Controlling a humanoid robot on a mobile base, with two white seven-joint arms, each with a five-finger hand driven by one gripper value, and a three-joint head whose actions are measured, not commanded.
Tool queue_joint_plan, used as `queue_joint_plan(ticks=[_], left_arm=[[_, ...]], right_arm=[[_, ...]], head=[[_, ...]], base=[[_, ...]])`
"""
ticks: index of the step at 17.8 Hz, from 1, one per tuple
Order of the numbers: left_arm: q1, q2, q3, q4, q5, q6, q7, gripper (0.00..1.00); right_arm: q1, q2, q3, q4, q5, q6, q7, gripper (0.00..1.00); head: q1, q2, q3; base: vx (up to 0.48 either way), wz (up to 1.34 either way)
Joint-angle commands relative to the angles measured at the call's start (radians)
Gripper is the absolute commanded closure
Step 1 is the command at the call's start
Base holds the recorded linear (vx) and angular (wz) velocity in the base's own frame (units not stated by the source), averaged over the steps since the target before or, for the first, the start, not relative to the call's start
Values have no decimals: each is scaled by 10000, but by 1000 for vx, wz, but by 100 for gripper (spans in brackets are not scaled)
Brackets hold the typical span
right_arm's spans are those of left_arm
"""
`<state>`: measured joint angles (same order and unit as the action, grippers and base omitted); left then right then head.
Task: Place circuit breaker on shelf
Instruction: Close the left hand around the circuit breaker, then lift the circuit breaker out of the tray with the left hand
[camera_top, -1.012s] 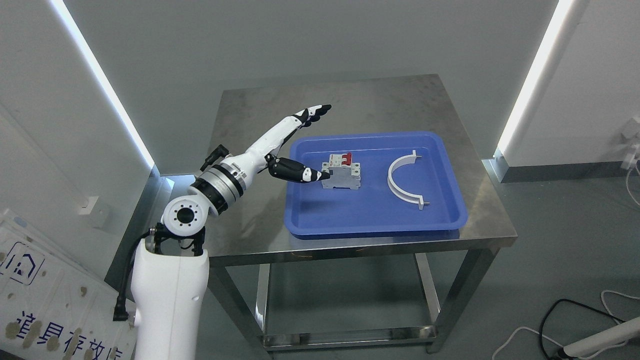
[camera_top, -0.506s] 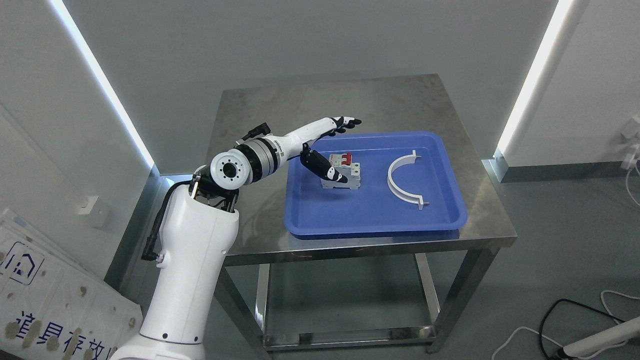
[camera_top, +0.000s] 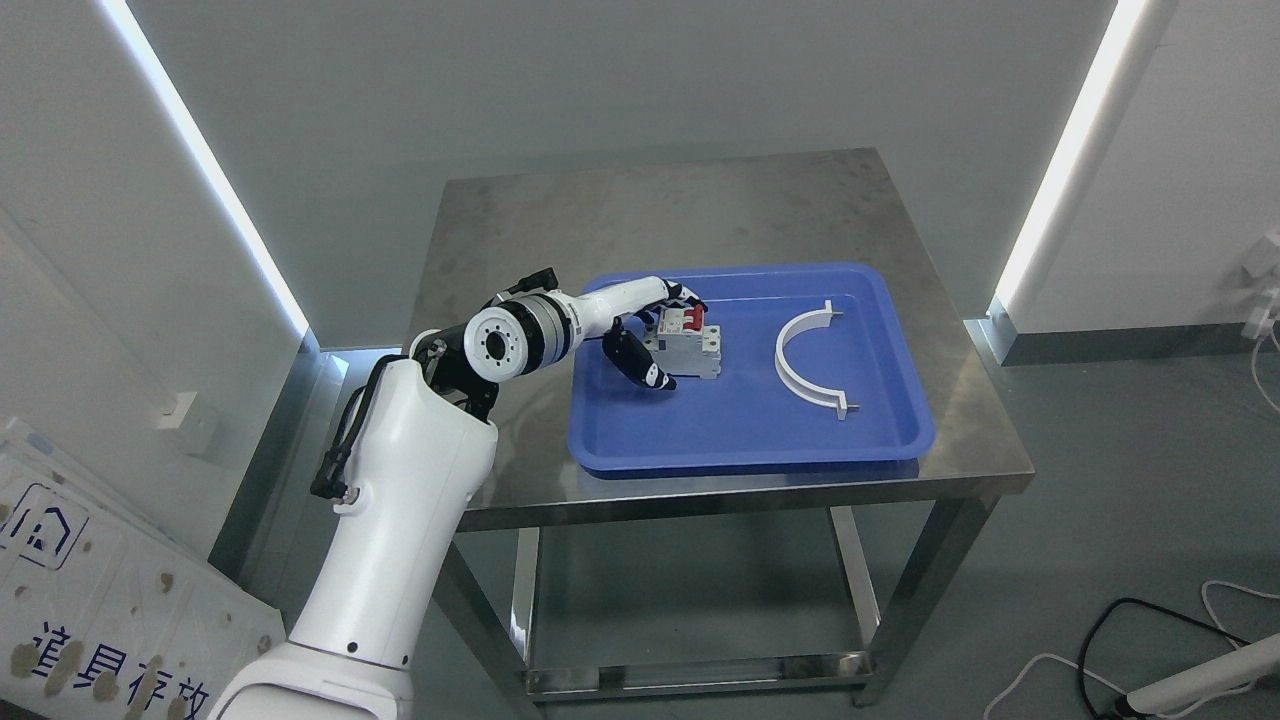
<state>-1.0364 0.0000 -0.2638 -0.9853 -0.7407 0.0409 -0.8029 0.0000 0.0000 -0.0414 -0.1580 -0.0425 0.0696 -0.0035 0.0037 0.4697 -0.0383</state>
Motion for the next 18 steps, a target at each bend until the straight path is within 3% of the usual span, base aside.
queue_joint_plan(ticks=[1, 3, 6, 9, 11, 13, 16, 18], left_arm=[[-82, 174, -47, 956, -293, -362, 297, 38], [-82, 174, 213, 956, -278, -683, 436, 46], [-52, 174, 826, 971, -217, -1557, 619, 68], [-6, 174, 1073, 971, -140, -1758, 635, 89], [25, 174, 1577, 941, 225, -1759, 696, 92], [10, 174, 2404, 377, 1571, -1652, 789, 92], [223, 174, 4502, -1614, 3445, -659, 865, 91], [988, 174, 5612, -2782, 4046, -516, 1674, 90]], right_arm=[[153, -175, 0, -15, -4, -220, 4, 0], [153, -175, 0, 0, -5, -220, 4, 0], [153, -175, 0, 0, -5, -220, 4, 0], [153, -175, 0, 0, -5, -220, 4, 0], [153, -175, 0, 0, -4, -220, 4, 0], [153, -175, 0, 0, -5, -220, 4, 0], [153, -175, 0, 0, -5, -220, 4, 0], [153, -175, 0, 0, 11, -220, 4, 0]], head=[[0, 0, 0], [0, 0, 0], [0, 0, 0], [0, 0, 0], [0, 0, 0], [0, 0, 0], [0, 0, 0], [0, 0, 0]], base=[[0, 0], [0, 0], [0, 0], [0, 0], [0, 0], [0, 0], [0, 0], [0, 0]])
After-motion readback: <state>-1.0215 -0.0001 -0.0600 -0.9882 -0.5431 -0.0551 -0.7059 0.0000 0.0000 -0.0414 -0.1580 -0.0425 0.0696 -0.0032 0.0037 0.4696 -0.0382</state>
